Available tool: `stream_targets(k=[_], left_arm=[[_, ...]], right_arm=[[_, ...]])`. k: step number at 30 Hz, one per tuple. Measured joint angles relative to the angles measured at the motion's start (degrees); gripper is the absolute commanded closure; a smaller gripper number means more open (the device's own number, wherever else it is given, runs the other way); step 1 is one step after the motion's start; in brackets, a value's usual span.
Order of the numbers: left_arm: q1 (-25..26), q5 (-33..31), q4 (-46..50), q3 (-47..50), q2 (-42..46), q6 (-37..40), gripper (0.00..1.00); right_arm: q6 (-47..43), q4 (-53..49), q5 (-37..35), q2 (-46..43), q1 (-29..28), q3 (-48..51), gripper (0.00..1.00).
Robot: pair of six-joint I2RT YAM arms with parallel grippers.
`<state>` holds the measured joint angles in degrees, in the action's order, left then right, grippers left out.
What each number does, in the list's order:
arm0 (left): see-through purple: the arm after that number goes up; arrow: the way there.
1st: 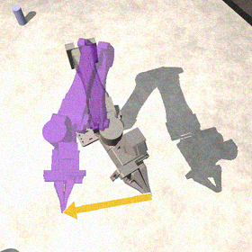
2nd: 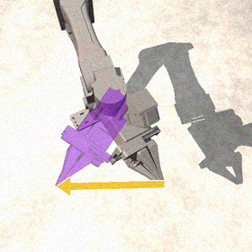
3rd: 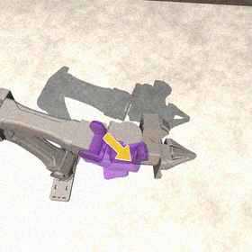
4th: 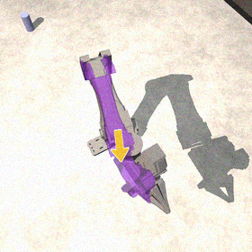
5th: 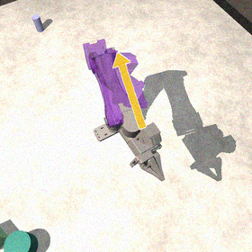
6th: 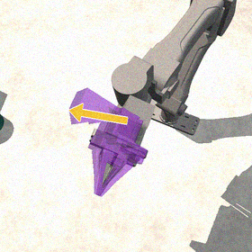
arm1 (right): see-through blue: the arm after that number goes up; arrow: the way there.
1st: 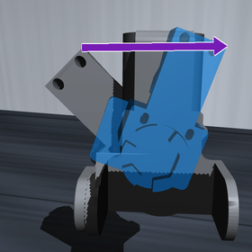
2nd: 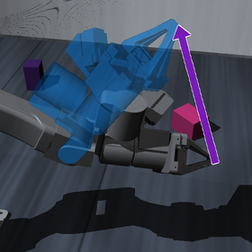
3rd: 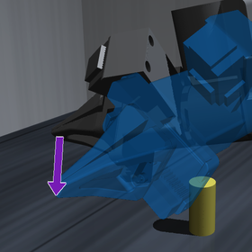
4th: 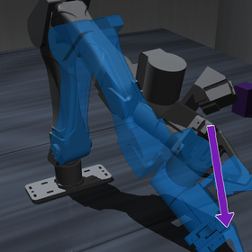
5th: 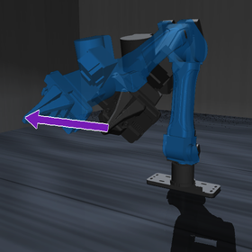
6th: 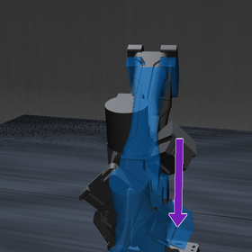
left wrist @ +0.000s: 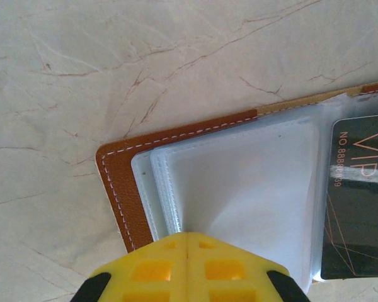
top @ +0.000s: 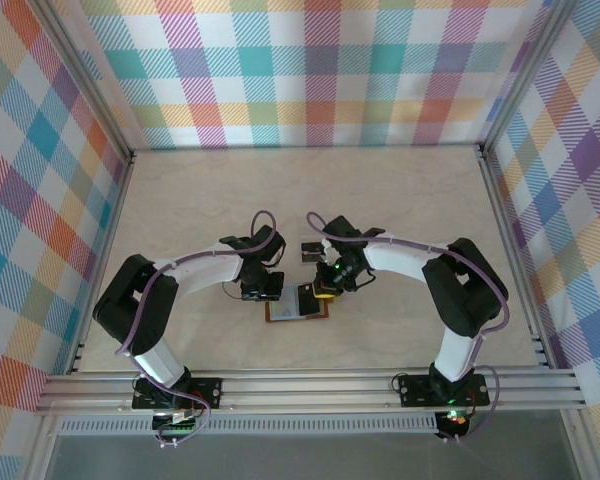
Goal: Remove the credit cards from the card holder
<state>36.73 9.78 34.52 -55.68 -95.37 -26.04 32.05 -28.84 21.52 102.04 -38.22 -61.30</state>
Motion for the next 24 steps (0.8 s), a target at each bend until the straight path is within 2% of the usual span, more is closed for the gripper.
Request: stream_targets(k=[3,11,18,24], left_arm=[[0.07,0.02,-0.02,0.00,0.07,0.00,0.94],[0.26,-0.26,-0.04,0.00,0.07,0.00,0.94],[0.26,-0.26,-0.04,0.00,0.07,0.02,0.94],[0.28,-0.26,-0.04,0.00,0.07,0.00,0.94]], right_arm=[[0.07,-0.39,0.15,0.00,0.00,-0.37,0.96],[2.67,1.92,3.74,0.00,-0.48,-0.35,0.80],[4.52,3.78,6.01,0.00,-0.94,-0.35,0.81],[5.79,5.25,7.08,0.00,-1.25,-0.31,0.91]])
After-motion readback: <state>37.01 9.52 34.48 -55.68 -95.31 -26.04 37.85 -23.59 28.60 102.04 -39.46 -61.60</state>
